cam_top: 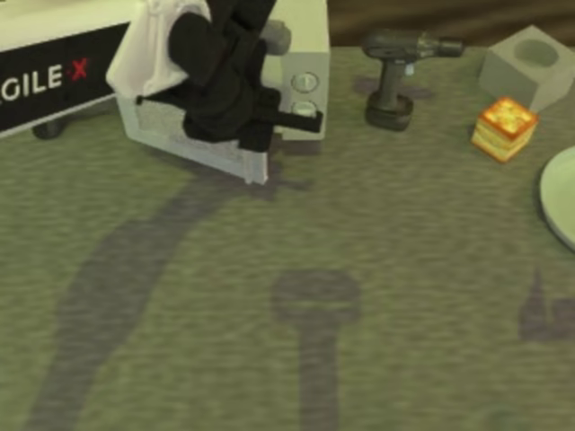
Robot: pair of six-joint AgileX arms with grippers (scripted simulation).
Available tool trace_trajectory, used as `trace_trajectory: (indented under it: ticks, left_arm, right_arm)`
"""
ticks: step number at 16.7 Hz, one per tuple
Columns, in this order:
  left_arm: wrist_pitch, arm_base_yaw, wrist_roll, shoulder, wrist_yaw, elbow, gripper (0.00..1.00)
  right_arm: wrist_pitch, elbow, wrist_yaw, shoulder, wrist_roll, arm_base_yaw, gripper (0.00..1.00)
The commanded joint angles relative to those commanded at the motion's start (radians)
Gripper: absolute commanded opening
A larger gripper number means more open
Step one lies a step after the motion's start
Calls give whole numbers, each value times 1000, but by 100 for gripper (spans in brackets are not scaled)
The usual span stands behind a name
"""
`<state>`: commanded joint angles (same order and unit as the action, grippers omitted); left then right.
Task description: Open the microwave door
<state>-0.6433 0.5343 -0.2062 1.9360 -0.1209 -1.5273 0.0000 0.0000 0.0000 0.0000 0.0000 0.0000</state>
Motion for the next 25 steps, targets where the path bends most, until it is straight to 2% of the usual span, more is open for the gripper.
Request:
trace_trajectory:
  ticks: [12,15,21,25]
  left_arm:
    - [0,0,0,0,0,0,0]
    - [6,2,9,-8,12,12,0]
    - [36,-31,123,-76,70,109,0]
    - [40,-32,128,-82,73,111,0]
  right_arm:
    - [0,0,0,0,0,0,100]
    - [0,0,0,0,0,0,100]
    - [0,0,0,0,0,0,100]
    - [0,0,0,0,0,0,100]
